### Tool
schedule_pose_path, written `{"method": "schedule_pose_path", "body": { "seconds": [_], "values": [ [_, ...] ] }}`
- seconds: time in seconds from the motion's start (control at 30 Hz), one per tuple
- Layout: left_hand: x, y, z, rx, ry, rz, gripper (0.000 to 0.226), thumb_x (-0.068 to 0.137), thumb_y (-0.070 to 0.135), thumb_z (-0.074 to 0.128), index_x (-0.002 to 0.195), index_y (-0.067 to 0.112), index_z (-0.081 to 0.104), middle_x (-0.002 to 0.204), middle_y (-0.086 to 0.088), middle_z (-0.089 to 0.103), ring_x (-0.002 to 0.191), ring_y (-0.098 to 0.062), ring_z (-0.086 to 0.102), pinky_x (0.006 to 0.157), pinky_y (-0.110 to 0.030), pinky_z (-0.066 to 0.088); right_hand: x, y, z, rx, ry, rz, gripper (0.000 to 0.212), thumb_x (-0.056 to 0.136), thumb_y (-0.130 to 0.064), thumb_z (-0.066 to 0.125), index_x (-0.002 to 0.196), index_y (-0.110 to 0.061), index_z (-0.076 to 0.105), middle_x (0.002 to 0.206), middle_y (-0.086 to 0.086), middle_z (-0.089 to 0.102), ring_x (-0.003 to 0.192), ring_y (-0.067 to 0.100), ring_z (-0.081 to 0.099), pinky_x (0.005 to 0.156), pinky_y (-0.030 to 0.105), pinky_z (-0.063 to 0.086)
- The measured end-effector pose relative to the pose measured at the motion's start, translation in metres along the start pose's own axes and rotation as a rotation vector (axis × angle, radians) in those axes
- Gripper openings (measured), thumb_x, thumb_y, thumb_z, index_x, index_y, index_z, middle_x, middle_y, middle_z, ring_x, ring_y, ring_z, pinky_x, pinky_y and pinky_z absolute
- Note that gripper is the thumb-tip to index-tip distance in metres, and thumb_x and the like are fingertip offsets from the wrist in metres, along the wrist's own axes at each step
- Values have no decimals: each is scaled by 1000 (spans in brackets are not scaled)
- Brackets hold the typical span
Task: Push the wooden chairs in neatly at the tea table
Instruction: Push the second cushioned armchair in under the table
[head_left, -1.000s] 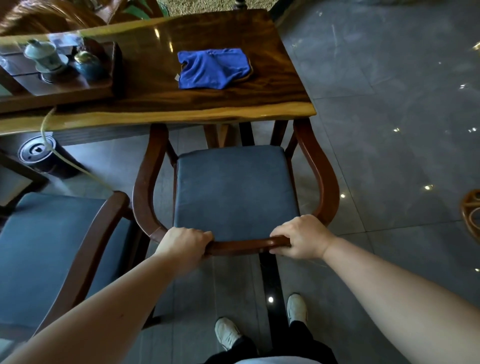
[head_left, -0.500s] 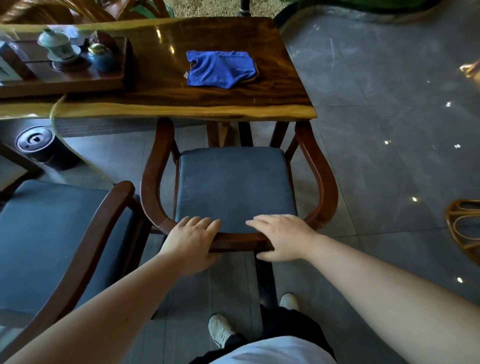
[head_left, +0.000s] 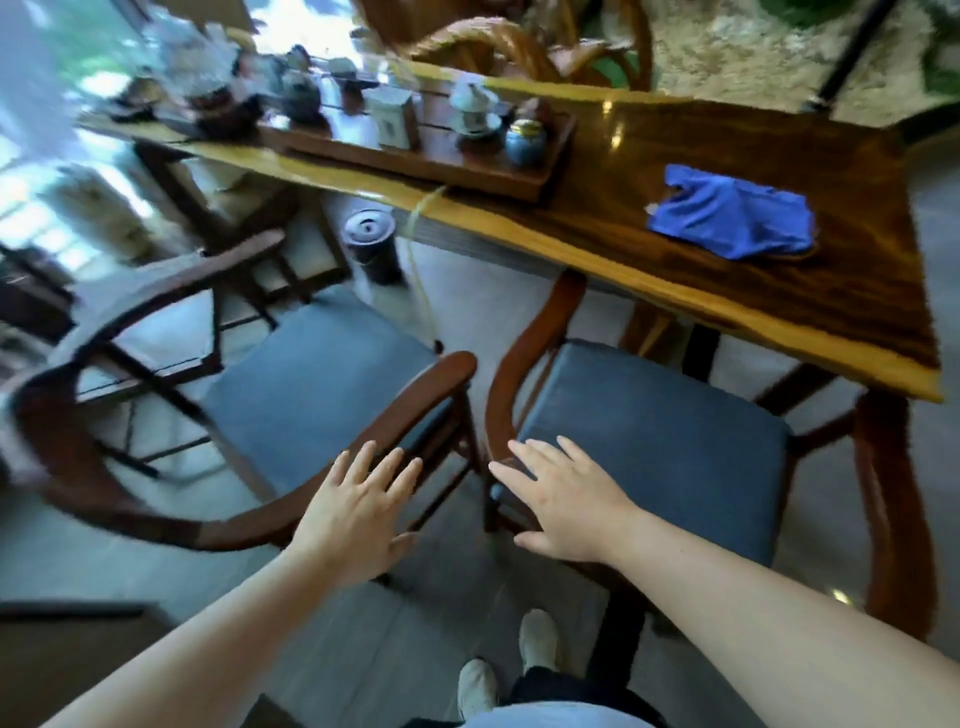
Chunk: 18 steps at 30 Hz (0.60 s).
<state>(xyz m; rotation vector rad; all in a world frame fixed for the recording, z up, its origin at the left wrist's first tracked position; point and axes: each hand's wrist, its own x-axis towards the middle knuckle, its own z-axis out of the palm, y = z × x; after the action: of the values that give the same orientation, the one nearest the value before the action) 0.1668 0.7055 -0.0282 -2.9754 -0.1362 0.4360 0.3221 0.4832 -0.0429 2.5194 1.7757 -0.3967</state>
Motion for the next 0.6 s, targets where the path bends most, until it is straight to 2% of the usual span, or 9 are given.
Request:
{"method": "schedule_pose_path", "body": {
  "seconds": [0.17, 0.43, 0.6],
  "values": [
    [-41, -37, 16, -13, -79, -236, 88, 66, 62, 68, 136, 14, 48, 131, -12, 57, 123, -39, 49, 98, -56, 43, 59, -21, -2, -17, -46, -206, 84, 87, -58, 54, 151, -24, 11, 160, 14, 15, 145, 30, 12, 116, 50, 9],
    [-88, -84, 29, 0, -139, -355, 88, 70, 59, 67, 140, 13, 40, 138, -16, 51, 126, -37, 44, 101, -54, 39, 122, -70, -2, -37, -119, -383, 86, 87, -56, 57, 152, -24, 10, 159, 14, 16, 145, 30, 13, 116, 52, 11],
    [-110, -136, 47, 36, -162, -351, 88, 83, 59, 52, 149, 17, 11, 154, -13, 26, 139, -36, 23, 112, -52, 20, 170, -119, -1, -7, -86, -426, 90, 83, -54, 62, 151, -23, 13, 156, 13, 27, 142, 29, 22, 114, 50, 16]
  ]
}}
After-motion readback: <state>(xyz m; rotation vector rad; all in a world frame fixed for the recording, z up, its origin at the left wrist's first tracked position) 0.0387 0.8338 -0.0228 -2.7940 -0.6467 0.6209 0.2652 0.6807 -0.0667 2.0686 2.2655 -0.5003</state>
